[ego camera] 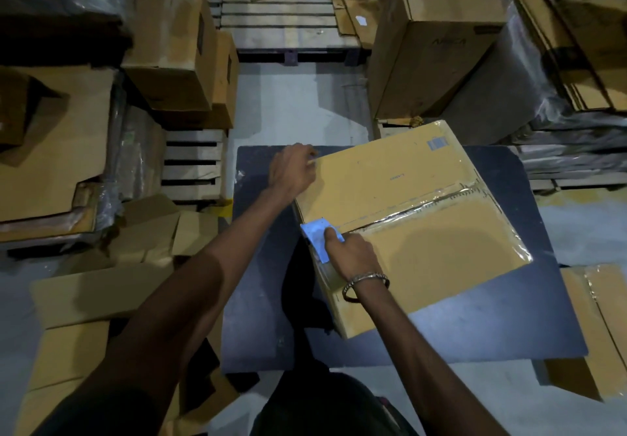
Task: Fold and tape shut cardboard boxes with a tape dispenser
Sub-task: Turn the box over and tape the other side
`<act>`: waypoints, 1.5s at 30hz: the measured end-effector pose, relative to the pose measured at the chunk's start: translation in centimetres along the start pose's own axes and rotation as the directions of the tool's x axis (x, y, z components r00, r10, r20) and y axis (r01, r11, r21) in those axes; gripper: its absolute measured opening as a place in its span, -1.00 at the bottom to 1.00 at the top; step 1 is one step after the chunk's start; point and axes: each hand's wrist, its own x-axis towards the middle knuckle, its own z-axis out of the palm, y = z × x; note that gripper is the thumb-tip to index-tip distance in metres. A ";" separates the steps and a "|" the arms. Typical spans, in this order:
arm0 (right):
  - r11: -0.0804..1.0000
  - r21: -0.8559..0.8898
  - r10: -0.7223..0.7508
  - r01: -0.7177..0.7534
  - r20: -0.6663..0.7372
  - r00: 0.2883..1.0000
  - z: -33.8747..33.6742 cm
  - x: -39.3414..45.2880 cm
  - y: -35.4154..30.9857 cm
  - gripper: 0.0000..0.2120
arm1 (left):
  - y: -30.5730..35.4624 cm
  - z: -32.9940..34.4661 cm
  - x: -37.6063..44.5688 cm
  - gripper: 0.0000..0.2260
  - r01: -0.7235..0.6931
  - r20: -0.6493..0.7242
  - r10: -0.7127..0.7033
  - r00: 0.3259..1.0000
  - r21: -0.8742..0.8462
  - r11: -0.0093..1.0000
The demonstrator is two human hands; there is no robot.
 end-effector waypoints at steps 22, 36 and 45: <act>0.999 -0.024 0.029 -0.024 0.203 0.979 -1.3 -5.2 8.5 -0.47 | 1.2 5.1 -3.5 -0.28 -0.092 0.078 0.073 0.994 0.277 0.956; 1.000 0.001 0.003 -0.003 0.103 0.995 -0.1 -6.2 9.6 -0.32 | 4.6 7.9 -9.8 -0.29 -0.111 0.137 0.069 0.988 0.330 0.937; 0.999 0.044 0.026 -0.029 0.070 0.997 1.2 -11.0 16.6 -0.35 | 4.5 7.7 -10.1 -0.24 -0.113 0.157 0.066 0.985 0.312 0.943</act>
